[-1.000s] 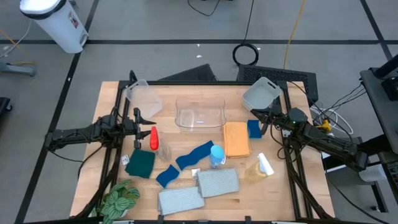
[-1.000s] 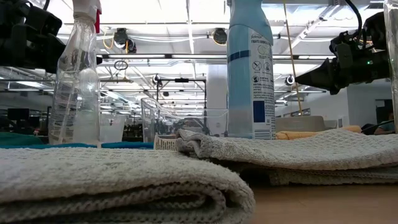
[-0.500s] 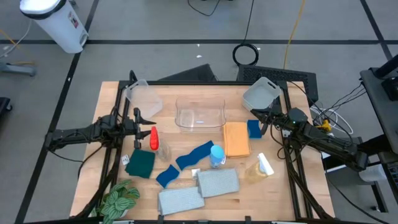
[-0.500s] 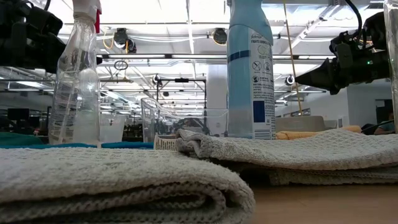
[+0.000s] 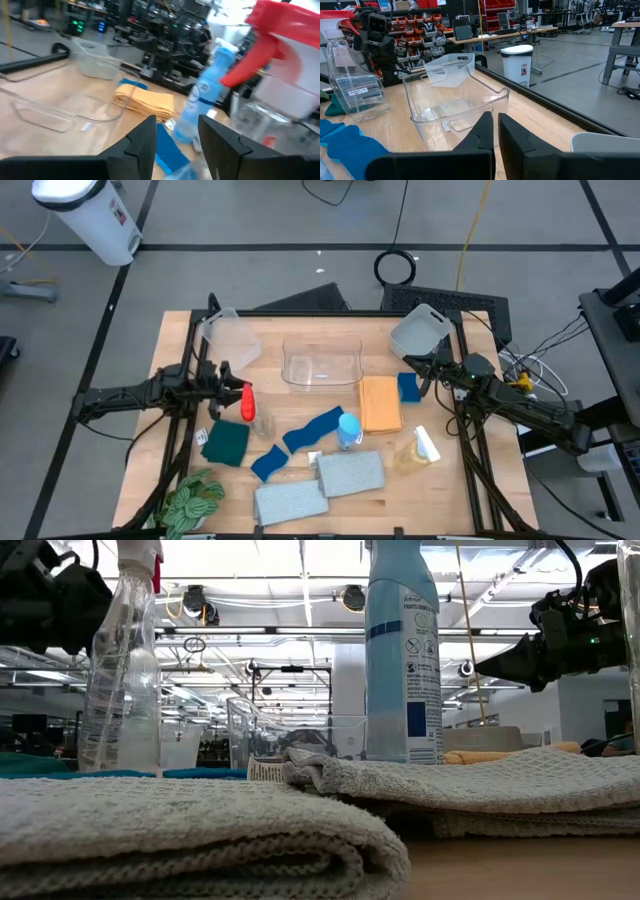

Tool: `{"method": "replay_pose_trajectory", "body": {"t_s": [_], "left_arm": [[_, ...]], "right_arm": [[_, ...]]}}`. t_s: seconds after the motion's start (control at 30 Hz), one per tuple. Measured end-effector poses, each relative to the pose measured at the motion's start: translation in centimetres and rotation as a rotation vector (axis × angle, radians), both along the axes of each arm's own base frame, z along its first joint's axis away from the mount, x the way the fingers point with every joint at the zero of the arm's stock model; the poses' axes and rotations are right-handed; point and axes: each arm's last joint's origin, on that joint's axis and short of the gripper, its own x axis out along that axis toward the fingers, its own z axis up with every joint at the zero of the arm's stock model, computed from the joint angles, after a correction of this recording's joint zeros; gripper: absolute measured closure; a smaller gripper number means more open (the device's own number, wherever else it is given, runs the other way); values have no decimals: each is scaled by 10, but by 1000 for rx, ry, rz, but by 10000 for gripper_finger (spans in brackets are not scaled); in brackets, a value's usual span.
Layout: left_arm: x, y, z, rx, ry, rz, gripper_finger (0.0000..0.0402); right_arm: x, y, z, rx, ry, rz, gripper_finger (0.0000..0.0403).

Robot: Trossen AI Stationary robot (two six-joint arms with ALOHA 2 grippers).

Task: Pick & Place Kitchen Items
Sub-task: Put the red sprayer bottle into the transparent bin

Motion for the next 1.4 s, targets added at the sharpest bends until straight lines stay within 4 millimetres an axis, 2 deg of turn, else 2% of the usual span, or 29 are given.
{"method": "replay_pose_trajectory", "body": {"t_s": [0.23,0.37,0.6,0.83,1.0,1.23,1.4], "left_arm": [[-5,-7,17,125,-24,-223,250],[-8,-9,18,175,11,-298,250],[-4,-9,8,-19,88,-302,250],[1,-7,11,32,59,-249,247],[4,-7,11,109,56,-263,215],[6,-15,11,98,53,-386,157],[9,-17,9,119,74,-349,138]], "right_arm": [[0,0,0,0,0,0,399],[0,0,0,0,0,0,399],[0,0,0,0,0,0,399],[0,0,0,0,0,0,399],[0,0,0,0,0,0,399],[0,0,0,0,0,0,399],[0,0,0,0,0,0,399]]}}
